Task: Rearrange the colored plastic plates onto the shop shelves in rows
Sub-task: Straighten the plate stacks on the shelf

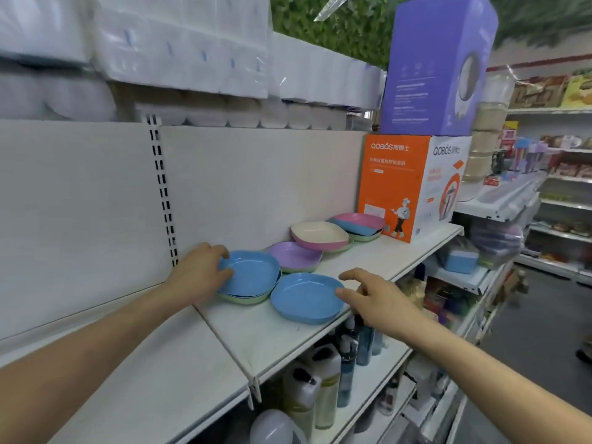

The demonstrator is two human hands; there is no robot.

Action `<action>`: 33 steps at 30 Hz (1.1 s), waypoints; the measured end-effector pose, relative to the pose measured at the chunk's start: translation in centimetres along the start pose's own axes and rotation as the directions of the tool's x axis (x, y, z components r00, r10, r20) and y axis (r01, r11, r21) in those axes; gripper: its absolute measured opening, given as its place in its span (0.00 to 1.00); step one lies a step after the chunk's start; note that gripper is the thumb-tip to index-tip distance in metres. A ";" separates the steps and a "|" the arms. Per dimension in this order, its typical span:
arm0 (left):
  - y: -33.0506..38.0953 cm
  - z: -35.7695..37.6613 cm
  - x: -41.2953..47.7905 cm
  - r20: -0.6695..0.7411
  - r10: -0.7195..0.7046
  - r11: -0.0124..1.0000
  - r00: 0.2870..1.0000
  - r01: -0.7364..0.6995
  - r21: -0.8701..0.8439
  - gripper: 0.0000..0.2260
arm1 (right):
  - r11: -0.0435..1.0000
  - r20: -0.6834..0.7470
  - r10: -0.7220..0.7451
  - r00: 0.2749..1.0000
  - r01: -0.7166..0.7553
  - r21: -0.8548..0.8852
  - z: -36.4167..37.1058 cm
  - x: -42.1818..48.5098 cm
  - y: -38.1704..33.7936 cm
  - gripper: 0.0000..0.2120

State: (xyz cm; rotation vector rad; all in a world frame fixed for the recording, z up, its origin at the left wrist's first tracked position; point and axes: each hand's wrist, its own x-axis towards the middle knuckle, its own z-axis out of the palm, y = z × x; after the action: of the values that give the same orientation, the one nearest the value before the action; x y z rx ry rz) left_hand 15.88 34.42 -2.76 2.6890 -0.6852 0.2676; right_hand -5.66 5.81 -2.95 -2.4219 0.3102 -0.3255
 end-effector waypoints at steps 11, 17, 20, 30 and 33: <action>0.2 0.9 1.0 -0.018 -0.075 0.994 0.997 0.077 0.072 0.11 | 0.978 0.198 -0.121 0.973 0.151 -0.142 0.9 7.2 1.5 0.21; 1.3 0.0 -0.3 -0.055 -0.195 0.978 0.979 0.198 0.064 0.09 | 0.945 0.287 -0.185 0.940 0.250 -0.211 0.2 10.3 2.5 0.27; 1.9 -0.3 -1.1 -0.051 -0.248 0.967 0.967 0.250 0.041 0.08 | 0.934 0.308 -0.231 0.923 0.299 -0.197 -0.2 12.1 3.3 0.27; 4.6 -1.0 -4.0 -0.004 -0.428 0.904 0.904 0.428 -0.014 0.11 | 0.914 0.388 -0.303 0.870 0.381 -0.139 -0.7 13.8 3.9 0.34; 5.0 -0.8 -4.3 -0.007 -0.452 0.892 0.892 0.452 -0.019 0.13 | 0.878 0.497 -0.312 0.809 0.446 -0.175 -1.4 13.3 3.8 0.38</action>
State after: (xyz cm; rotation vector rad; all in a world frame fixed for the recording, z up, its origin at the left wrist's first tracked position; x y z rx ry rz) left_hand 9.67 32.46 -1.75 2.7296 -0.0407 0.1520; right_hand 5.88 -1.85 -2.37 -2.7439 -0.3815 0.1397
